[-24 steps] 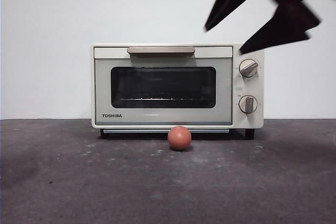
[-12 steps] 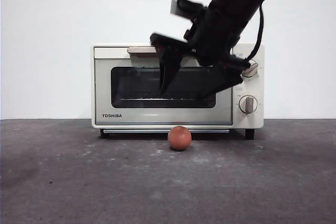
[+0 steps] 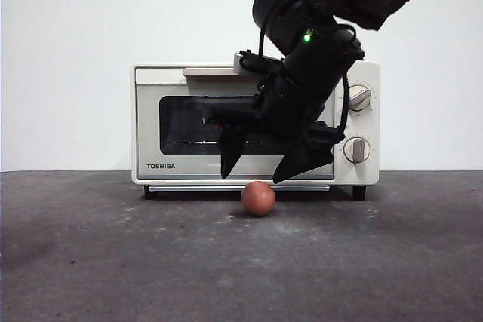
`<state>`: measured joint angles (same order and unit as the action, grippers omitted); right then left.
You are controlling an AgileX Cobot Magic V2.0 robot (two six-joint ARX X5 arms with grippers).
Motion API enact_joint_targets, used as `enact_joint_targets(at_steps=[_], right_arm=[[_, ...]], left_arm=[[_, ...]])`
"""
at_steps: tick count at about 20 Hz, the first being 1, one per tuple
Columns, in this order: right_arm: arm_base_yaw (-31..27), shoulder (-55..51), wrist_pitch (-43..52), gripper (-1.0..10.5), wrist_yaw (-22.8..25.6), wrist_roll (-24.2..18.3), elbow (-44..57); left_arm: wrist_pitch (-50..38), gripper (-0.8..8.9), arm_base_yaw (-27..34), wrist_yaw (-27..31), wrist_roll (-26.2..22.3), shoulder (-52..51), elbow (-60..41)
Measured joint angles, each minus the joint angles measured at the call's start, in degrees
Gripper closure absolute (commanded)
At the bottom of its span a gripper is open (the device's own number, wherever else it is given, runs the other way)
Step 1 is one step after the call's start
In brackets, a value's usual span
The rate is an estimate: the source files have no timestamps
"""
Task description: Eggoven
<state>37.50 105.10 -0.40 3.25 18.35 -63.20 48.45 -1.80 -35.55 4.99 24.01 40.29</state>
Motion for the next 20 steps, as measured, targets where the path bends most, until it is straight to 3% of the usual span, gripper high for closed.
enact_joint_targets(at_steps=[4,12,20], right_arm=[[-0.11,3.19,0.94,5.5,2.82,0.15,-0.04],[-1.25,5.57,4.15,5.5,2.78,0.20,-0.09],[-1.64,6.05,5.22,6.8,2.27,0.85,-0.09]], left_arm=[[0.02,8.06,-0.39,0.00,0.00,0.00,0.00],[0.00,8.06,-1.11,-0.02,0.00,0.00,0.00],[0.00,8.06,-1.11,-0.02,0.00,0.00,0.00]])
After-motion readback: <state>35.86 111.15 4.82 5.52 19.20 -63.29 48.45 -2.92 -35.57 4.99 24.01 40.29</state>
